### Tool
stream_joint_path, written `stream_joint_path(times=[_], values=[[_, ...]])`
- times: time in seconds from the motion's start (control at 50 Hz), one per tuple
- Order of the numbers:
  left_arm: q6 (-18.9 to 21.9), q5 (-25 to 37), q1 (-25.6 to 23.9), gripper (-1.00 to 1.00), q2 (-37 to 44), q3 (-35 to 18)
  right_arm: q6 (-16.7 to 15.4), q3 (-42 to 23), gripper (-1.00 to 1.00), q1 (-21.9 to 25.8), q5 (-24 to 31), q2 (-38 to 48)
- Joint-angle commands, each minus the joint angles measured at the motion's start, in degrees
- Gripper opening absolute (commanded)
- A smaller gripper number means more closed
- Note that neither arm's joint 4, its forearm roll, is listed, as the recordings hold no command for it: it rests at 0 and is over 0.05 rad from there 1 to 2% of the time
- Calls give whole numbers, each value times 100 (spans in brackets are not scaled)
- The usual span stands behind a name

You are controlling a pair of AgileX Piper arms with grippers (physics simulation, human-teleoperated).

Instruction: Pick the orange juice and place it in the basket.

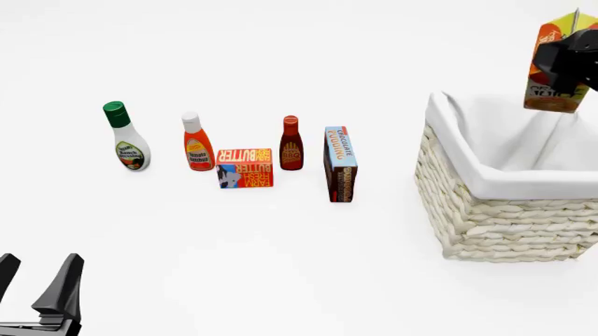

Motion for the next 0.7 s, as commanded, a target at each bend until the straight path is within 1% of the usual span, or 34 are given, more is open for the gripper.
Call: stream_joint_path(times=[0.02,0.04,0.08,0.1,0.18,0.36,0.44,0.48,0.58,0.6,0.64,0.7], values=[[0,0,0,100,0,0,161,128,-100,-131,-276,259],[0,0,0,100,0,0,197,143,-100,-138,-311,280],[0,0,0,100,0,0,170,195,-100,-163,-380,344],[0,0,0,100,0,0,217,221,-100,-147,-409,354],[0,0,0,100,0,0,166,296,-100,-178,-551,518],[0,0,0,100,0,0,186,482,-100,-303,-848,765],[0,0,0,100,0,0,267,615,-100,-340,-1054,881],[0,0,0,100,0,0,233,648,-100,-361,-1122,957],[0,0,0,100,0,0,284,724,-100,-366,-1267,1069],[0,0,0,100,0,0,338,748,-100,-358,-1299,1073],[0,0,0,100,0,0,292,783,-100,-389,-1333,1120],[0,0,0,100,0,0,321,864,-100,-423,-1424,1165]])
